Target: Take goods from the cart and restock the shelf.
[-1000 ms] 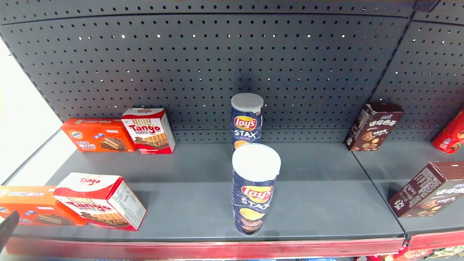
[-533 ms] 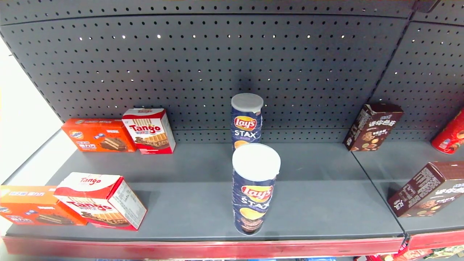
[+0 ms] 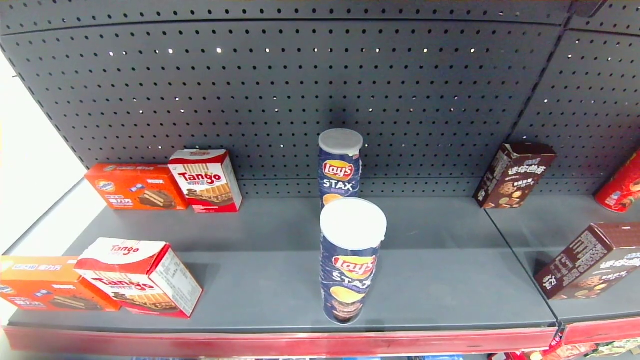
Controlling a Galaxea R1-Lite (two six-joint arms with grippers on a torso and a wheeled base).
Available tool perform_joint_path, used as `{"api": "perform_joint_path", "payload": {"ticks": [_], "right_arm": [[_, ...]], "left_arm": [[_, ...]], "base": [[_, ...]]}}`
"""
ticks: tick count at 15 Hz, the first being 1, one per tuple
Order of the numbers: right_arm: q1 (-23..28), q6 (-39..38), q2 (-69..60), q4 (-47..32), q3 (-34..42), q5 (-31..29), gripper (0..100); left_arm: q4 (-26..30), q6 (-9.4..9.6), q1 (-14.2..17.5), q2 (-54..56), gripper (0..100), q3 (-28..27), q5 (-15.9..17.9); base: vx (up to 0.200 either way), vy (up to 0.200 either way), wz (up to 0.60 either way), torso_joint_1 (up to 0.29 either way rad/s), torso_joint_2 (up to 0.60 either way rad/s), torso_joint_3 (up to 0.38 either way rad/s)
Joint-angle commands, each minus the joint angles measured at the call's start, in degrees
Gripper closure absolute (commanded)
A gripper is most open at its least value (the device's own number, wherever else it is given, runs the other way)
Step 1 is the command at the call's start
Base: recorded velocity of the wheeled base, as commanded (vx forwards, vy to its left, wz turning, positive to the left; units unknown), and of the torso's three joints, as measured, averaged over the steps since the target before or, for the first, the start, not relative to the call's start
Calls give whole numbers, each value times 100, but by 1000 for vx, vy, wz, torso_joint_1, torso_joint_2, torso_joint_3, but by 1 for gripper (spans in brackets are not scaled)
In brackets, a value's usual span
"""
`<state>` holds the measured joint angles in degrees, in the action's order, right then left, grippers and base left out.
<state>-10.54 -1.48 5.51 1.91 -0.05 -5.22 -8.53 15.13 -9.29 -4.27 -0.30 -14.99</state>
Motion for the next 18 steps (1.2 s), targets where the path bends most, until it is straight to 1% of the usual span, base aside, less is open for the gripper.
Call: {"api": "perform_joint_path", "payload": {"ticks": [1,3,6,7,8,9,10,13,16,17,18], "right_arm": [[-9,-37,38,-227,-4,293,0],[-9,60,38,-174,5,293,0],[9,104,47,-174,5,302,0],[61,104,55,-183,-4,302,0],[360,104,55,-174,5,302,0],[931,112,-103,-174,5,302,0],[975,95,-542,-156,5,284,0],[967,112,-516,-156,5,284,0],[967,112,-516,-165,5,284,0],[967,112,-516,-165,5,284,0],[967,112,-516,-156,5,284,0]], "left_arm": [[212,8,-3,-30,0,30,67],[264,-10,-3,-30,0,30,120],[229,-203,-3,-30,0,30,93],[247,-203,-3,-30,0,30,102],[264,-203,-3,-30,0,30,111],[264,-212,-3,-30,0,30,120],[273,-238,-12,-39,0,30,155],[344,-309,-12,-39,0,30,243],[352,-318,-12,-39,0,30,260],[291,-361,-12,-30,0,4,260],[133,-669,-3,-30,0,4,269]], "base": [[0,0,0,0,0,0],[0,0,0,0,0,0],[0,0,0,0,0,0],[0,0,0,0,0,0],[0,0,0,0,0,0],[0,0,0,0,0,0],[0,0,0,0,0,0],[0,0,0,0,0,0],[0,0,0,0,0,0],[0,0,0,0,0,0],[0,0,0,0,0,0]]}}
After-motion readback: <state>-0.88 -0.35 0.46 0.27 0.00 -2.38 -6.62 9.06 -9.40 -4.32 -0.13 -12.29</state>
